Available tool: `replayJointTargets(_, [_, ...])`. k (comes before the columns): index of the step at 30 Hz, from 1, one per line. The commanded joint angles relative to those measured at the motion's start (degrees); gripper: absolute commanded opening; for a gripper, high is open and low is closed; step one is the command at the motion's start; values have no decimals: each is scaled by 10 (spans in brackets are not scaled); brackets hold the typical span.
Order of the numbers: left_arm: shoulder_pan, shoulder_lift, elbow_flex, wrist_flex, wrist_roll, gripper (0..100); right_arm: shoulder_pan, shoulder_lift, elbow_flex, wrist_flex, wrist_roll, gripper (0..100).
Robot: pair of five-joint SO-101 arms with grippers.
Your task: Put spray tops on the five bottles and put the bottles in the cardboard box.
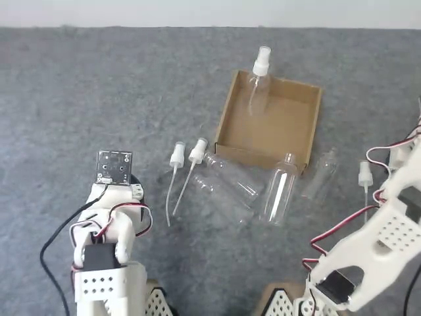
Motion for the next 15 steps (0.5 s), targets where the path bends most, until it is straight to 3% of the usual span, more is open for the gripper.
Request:
replayJointTargets(1, [1, -9, -6, -18, -3, 11, -14, -95, -22, 41, 9, 6])
replayJointTargets(8, [2, -9, -6, -18, -3, 11, -70, -212, -22, 127, 4, 6])
replayJointTargets(15, [2, -9, -6, -18, -2, 11, -182, -328, -22, 224, -46, 6])
